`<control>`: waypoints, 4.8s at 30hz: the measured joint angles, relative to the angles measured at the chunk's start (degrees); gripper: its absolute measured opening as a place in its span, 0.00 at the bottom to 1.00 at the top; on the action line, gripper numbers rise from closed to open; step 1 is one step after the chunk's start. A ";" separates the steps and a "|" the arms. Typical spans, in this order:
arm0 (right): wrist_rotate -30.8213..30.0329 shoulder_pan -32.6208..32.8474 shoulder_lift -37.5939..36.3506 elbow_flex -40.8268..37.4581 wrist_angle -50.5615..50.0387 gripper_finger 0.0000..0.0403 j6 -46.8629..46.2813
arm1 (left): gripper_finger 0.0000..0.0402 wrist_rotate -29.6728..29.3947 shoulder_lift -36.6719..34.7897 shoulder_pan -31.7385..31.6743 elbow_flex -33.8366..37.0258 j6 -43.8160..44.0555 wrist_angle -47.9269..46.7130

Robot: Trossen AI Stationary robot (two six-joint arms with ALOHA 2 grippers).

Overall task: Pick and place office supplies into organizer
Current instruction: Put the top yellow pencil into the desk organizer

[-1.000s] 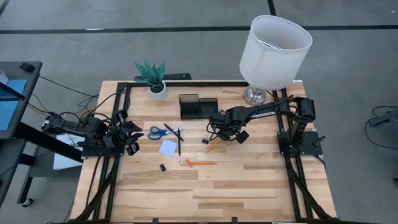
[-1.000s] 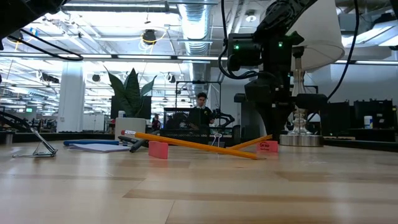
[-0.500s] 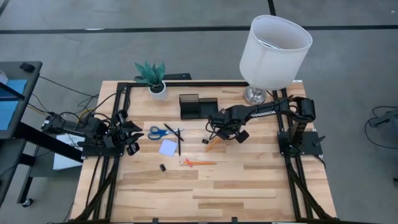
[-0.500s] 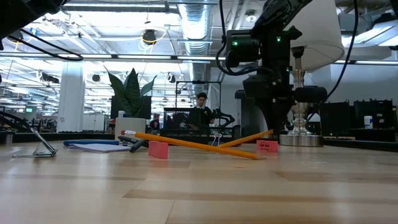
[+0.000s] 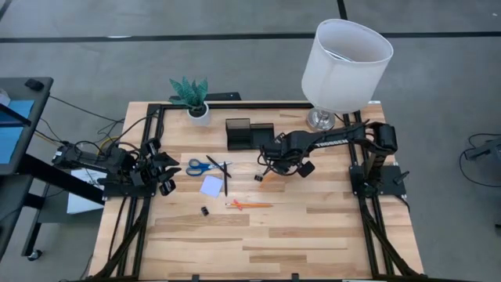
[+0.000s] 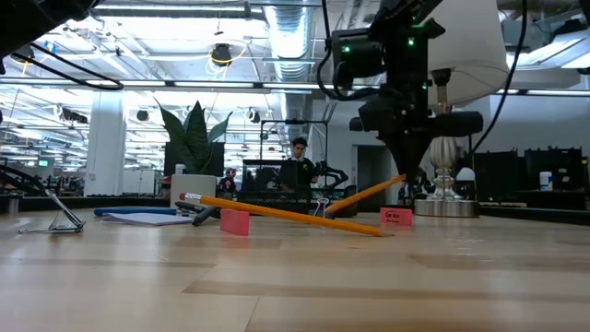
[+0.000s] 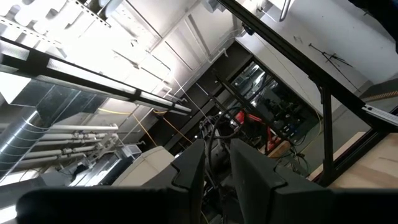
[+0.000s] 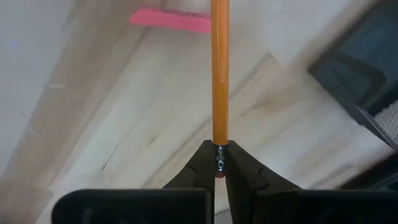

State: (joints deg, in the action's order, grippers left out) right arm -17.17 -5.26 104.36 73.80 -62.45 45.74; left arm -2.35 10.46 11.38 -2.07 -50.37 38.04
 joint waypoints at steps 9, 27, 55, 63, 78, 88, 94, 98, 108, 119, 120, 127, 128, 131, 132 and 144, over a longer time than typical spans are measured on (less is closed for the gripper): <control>-8.58 -0.12 0.00 5.62 -3.81 0.02 -0.74 | 0.18 0.02 0.02 0.00 0.00 0.07 0.00; -26.25 -3.89 0.00 18.35 -2.90 0.02 8.55 | 0.18 0.01 0.01 0.00 0.00 0.13 -0.02; -42.52 -12.54 3.13 20.64 29.42 0.02 47.73 | 0.18 0.00 0.00 0.02 0.00 0.20 -0.24; -44.58 -11.56 8.61 24.43 29.48 0.02 49.33 | 0.18 -1.04 0.00 0.00 0.00 0.18 -0.75; -45.03 -9.06 13.07 27.59 29.48 0.02 50.80 | 0.18 -1.64 0.00 0.00 0.00 0.05 -1.40; -47.04 -9.02 12.52 30.53 29.76 0.02 50.41 | 0.18 -1.79 0.00 0.00 0.00 0.02 -1.33; -47.47 -8.15 12.52 33.00 29.70 0.02 50.31 | 0.18 -1.79 0.00 0.00 0.00 0.02 -1.33; -47.39 -6.59 12.52 33.04 28.25 0.02 50.28 | 0.18 -1.78 0.00 0.01 0.00 0.02 -1.33; -47.23 -4.50 12.52 33.04 24.58 0.02 48.71 | 0.18 -1.77 0.00 0.01 0.00 0.02 -1.44; -46.75 -6.60 13.20 30.82 22.62 0.02 47.12 | 0.18 -1.73 0.00 0.02 0.00 0.04 -1.46; -46.75 -6.64 13.20 30.55 22.57 0.02 46.95 | 0.18 -1.73 0.00 0.00 0.00 0.02 -1.46; -46.14 -6.35 14.27 29.84 22.44 0.02 45.82 | 0.18 -1.73 0.00 0.01 0.00 0.04 -1.46; -46.08 -6.34 14.66 29.69 21.78 0.02 45.71 | 0.18 -1.70 0.00 0.00 0.00 0.05 -1.46; -46.14 -6.24 15.97 29.65 21.34 0.02 45.68 | 0.18 -1.49 0.00 0.00 0.00 0.07 -1.44; -46.16 -6.23 16.48 29.71 21.34 0.02 45.68 | 0.18 -1.47 0.01 0.02 0.00 0.07 -1.44; -45.99 -6.29 16.87 29.70 21.09 0.09 44.26 | 0.18 -1.47 0.00 0.02 0.00 0.09 -1.51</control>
State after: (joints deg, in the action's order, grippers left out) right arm -63.16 -11.54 121.23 103.50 -41.36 90.00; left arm -3.81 10.46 11.40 -2.07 -50.28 36.54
